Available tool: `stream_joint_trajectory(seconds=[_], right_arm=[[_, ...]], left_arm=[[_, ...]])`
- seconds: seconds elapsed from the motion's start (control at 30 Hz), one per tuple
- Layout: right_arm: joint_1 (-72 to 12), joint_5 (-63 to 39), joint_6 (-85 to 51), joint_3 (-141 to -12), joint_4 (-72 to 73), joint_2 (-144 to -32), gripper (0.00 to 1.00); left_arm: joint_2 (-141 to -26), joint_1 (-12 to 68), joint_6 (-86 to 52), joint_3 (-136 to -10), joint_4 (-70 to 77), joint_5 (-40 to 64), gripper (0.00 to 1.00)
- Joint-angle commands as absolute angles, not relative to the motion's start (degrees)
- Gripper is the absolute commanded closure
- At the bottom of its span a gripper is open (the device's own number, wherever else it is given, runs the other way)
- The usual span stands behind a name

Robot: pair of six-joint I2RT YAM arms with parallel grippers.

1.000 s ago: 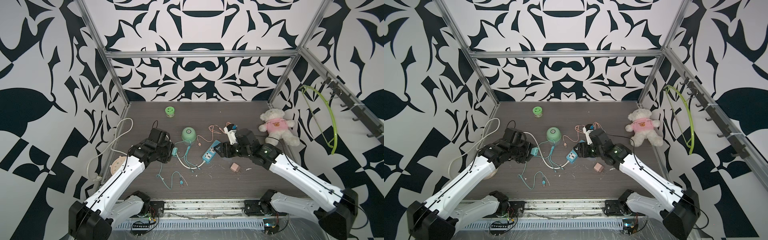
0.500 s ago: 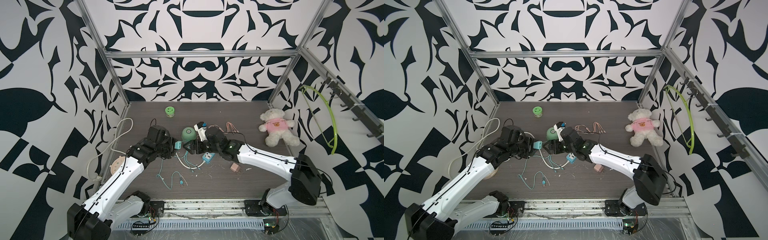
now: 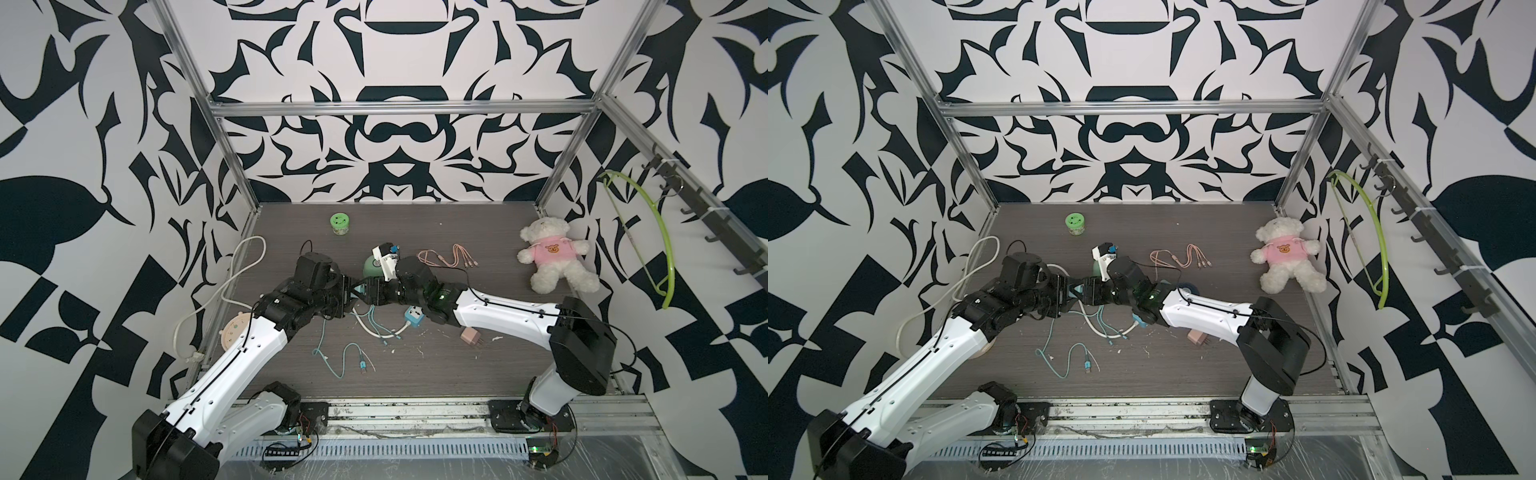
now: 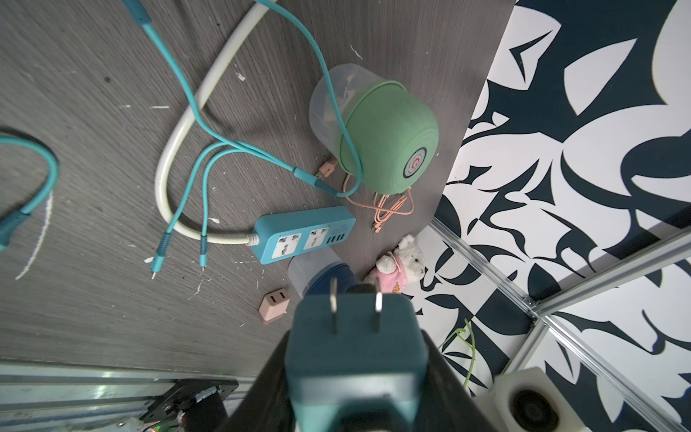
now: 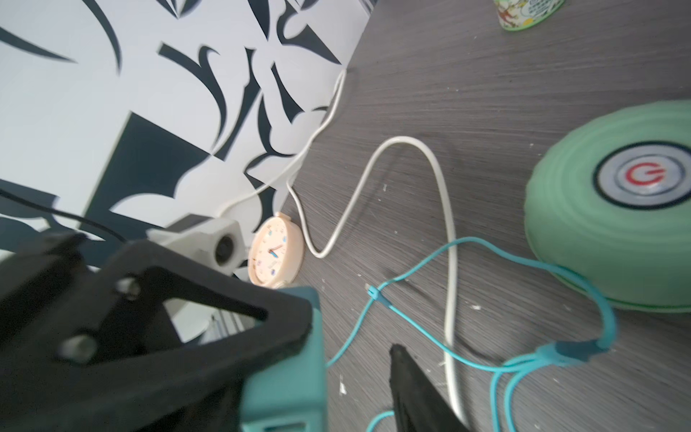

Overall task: Charge the cordless meat grinders
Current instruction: Pick up the plug from the center of the board, then insert the plug into the socket.

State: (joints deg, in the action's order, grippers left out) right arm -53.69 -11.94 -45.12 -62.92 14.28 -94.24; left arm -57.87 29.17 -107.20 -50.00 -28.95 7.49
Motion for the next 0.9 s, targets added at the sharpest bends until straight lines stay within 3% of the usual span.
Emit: stream_joint_trajectory(seconds=[0.0,0.1,0.27,0.33,0.4,0.53,0.67,0.87], right_arm=[[-53.6,-11.7,-46.1,-63.1,20.4,-93.6,0.55],[-53.6,-12.2,-46.2,-62.7,21.6,-93.8,0.70],[-53.7,-11.3,-46.5,-60.5,21.8,-92.6,0.91],[-53.7,-9.0,-46.2,-59.1,19.5,-90.8,0.96],[-53.7,-5.2,-45.9,-58.0,13.8,-88.2,1.00],[-53.7,6.7,-50.0,-60.2,-8.6,-82.7,1.00],[-53.7,17.6,-65.1,-67.0,-35.1,-81.7,1.00],[-53.6,19.6,-82.4,-72.3,-46.2,-84.5,1.00]], left_arm=[[-57.2,29.7,-107.8,-49.5,-28.6,7.9,0.83],[-57.3,29.8,-107.9,-49.5,-28.4,7.7,0.80],[-56.2,29.7,-107.8,-47.9,-27.4,4.7,0.33],[-54.7,29.8,-107.4,-47.0,-28.6,1.2,0.17],[-53.1,29.8,-105.9,-46.6,-31.6,-4.1,0.08],[-50.2,29.8,-102.6,-46.1,-37.4,-14.2,0.05],[-49.7,29.7,-99.5,-46.0,-41.7,-19.4,0.04],[-50.7,29.7,-98.0,-45.3,-44.1,-21.1,0.04]])
